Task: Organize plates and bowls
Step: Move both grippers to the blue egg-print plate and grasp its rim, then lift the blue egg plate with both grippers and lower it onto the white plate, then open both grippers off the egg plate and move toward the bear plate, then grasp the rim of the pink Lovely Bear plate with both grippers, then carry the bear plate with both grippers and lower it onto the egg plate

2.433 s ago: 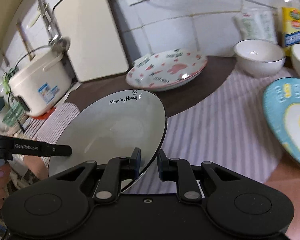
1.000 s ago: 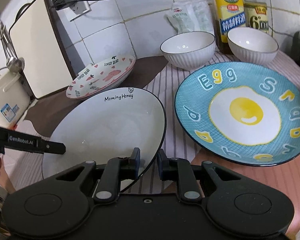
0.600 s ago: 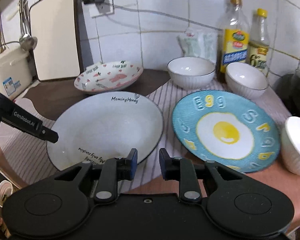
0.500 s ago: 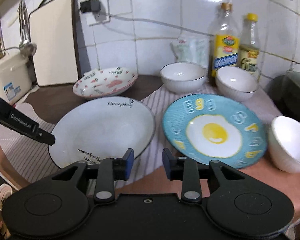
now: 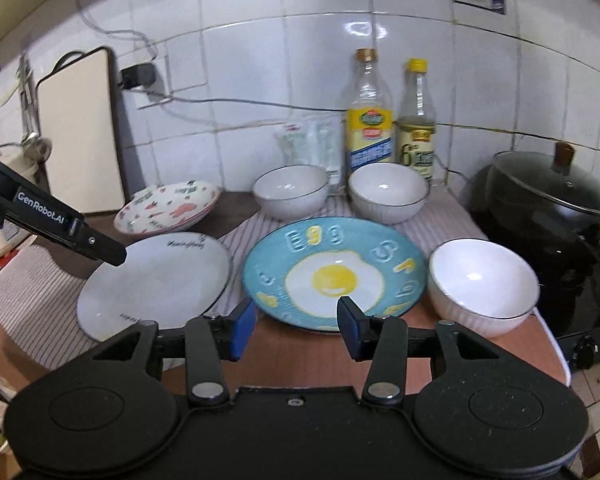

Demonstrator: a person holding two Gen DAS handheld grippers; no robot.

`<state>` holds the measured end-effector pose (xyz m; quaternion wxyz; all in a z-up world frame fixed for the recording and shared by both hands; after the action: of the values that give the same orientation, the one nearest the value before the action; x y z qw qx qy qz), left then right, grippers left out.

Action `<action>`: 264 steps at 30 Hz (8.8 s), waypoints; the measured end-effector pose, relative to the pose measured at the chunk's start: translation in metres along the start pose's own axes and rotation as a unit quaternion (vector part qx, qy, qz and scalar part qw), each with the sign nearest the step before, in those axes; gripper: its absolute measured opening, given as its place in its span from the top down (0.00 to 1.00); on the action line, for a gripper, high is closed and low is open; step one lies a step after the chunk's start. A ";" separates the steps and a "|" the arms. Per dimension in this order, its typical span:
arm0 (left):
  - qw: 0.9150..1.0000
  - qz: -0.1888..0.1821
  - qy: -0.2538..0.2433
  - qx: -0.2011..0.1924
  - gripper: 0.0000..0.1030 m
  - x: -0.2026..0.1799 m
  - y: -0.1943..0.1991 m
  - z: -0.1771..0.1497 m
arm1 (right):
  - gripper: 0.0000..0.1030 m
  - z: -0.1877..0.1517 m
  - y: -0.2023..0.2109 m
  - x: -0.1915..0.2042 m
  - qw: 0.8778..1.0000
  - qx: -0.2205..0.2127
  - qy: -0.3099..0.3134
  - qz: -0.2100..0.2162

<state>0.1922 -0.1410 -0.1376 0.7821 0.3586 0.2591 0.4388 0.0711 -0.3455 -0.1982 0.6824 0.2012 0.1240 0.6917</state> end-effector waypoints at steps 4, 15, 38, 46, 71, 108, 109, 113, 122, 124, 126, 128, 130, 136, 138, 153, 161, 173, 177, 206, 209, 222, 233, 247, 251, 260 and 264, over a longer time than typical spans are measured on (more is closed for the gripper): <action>0.999 -0.008 -0.027 -0.017 0.63 -0.015 -0.010 0.017 | 0.45 -0.003 -0.010 -0.021 0.999 -0.006 -0.028 -0.024; 0.994 -0.038 -0.097 -0.033 0.56 -0.036 -0.076 0.062 | 0.43 -0.023 -0.057 -0.052 0.994 0.017 -0.097 -0.039; 0.985 -0.075 -0.138 0.067 0.60 -0.045 -0.195 0.079 | 0.60 -0.029 -0.107 -0.070 0.983 0.007 -0.166 -0.072; 0.988 -0.104 -0.088 0.068 0.77 -0.035 -0.194 0.082 | 0.65 -0.030 -0.105 -0.076 0.981 0.003 -0.186 -0.063; 0.992 -0.089 -0.086 0.016 0.77 -0.030 -0.151 0.079 | 0.77 -0.023 -0.090 -0.063 0.962 0.028 -0.264 -0.058; 0.991 -0.003 0.133 0.028 0.77 0.102 -0.035 -0.045 | 0.77 -0.002 -0.061 0.071 0.981 0.083 -0.164 0.055; 0.989 -0.003 0.142 0.031 0.77 0.105 -0.036 -0.046 | 0.77 -0.002 -0.063 0.073 0.982 0.086 -0.158 0.054; 0.988 0.007 0.149 0.035 0.77 0.112 -0.039 -0.048 | 0.77 -0.003 -0.068 0.080 0.983 0.099 -0.143 0.054; 0.988 0.039 0.145 0.042 0.77 0.124 -0.041 -0.049 | 0.77 -0.004 -0.088 0.093 0.983 0.123 -0.122 0.055; 0.987 0.043 0.147 0.043 0.77 0.126 -0.043 -0.049 | 0.77 -0.003 -0.092 0.096 0.984 0.125 -0.117 0.054; 0.986 0.047 0.150 0.047 0.77 0.128 -0.044 -0.050 | 0.77 -0.002 -0.097 0.097 0.984 0.129 -0.113 0.054; 0.986 0.052 0.151 0.052 0.77 0.129 -0.047 -0.051 | 0.77 -0.002 -0.101 0.098 0.983 0.136 -0.109 0.053; 0.985 0.058 0.149 0.059 0.77 0.129 -0.049 -0.052 | 0.77 -0.003 -0.106 0.100 0.983 0.146 -0.104 0.046; 0.983 0.060 0.161 0.062 0.77 0.130 -0.051 -0.052 | 0.76 0.000 -0.107 0.103 0.984 0.150 -0.086 0.032; 0.983 0.061 0.164 0.063 0.77 0.129 -0.053 -0.052 | 0.75 0.000 -0.109 0.105 0.985 0.157 -0.073 0.020; 0.985 0.081 0.141 0.061 0.76 0.122 -0.058 -0.056 | 0.60 -0.002 -0.121 0.121 0.985 0.150 0.062 -0.055; 0.985 0.075 0.145 0.063 0.76 0.124 -0.057 -0.056 | 0.60 -0.002 -0.118 0.120 0.987 0.130 0.084 -0.047; 0.986 0.064 0.153 -0.020 0.64 0.164 0.004 -0.013 | 0.55 0.071 -0.095 0.117 0.994 0.031 0.068 0.084; 0.985 0.096 0.137 -0.046 0.56 0.180 0.010 -0.001 | 0.54 0.085 -0.112 0.126 0.990 0.032 0.060 0.121; 0.984 0.099 0.125 -0.079 0.18 0.269 -0.109 0.057 | 0.40 0.091 -0.311 0.136 0.968 0.201 -0.052 0.140; 0.986 0.083 0.125 -0.074 0.20 0.274 -0.123 0.057 | 0.40 0.091 -0.319 0.133 0.964 0.210 -0.087 0.138; 0.987 0.033 0.149 -0.051 0.80 0.271 -0.152 0.054 | 0.67 0.094 -0.334 0.146 0.972 0.188 -0.051 0.129; 0.983 0.054 0.169 -0.037 0.78 0.269 -0.148 0.054 | 0.78 0.096 -0.325 0.140 0.972 0.157 -0.056 0.168; 0.988 0.043 0.143 -0.028 0.78 0.248 -0.084 0.043 | 0.78 0.108 -0.269 0.150 0.969 0.141 -0.064 0.193; 0.990 0.045 0.131 -0.033 0.78 0.234 -0.055 0.044 | 0.78 0.114 -0.237 0.149 0.969 0.128 -0.065 0.199; 0.991 0.038 0.123 -0.034 0.78 0.196 -0.001 0.037 | 0.78 0.118 -0.166 0.138 0.972 0.097 -0.093 0.192; 0.992 0.027 0.121 -0.029 0.78 0.177 0.009 0.026 | 0.78 0.108 -0.140 0.127 0.973 0.091 -0.109 0.182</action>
<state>0.2918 0.0082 -0.1305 0.7431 0.2872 0.3293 0.5069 0.2462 -0.2248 -0.1510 0.5331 0.3560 0.0726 0.7641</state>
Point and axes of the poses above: each gripper's, at about its wrist camera, not at the fingertips, and y roughly against the way its jaws point, x to its left, z to its top, the point moved 8 cm from there along -y, roughly the way its jaws point, and after that the axes turned 2 degrees about -y, right-handed, at the moved point
